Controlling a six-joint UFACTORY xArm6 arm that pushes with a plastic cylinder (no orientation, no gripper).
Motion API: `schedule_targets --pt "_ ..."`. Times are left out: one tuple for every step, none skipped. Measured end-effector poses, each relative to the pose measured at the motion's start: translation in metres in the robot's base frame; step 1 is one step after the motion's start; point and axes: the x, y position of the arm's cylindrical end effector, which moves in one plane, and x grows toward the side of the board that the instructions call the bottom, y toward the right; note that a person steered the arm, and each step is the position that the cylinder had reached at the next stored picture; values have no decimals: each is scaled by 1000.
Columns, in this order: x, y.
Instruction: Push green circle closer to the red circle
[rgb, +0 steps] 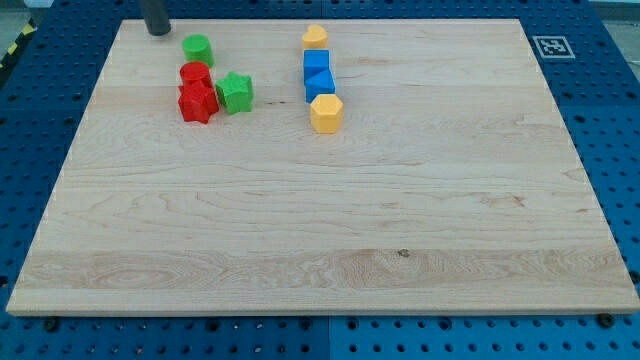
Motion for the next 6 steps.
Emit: schedule_targets --pt "5 17" --pt "28 49" --pt "48 84" --pt "55 106" --pt "58 100" --pt "52 97"
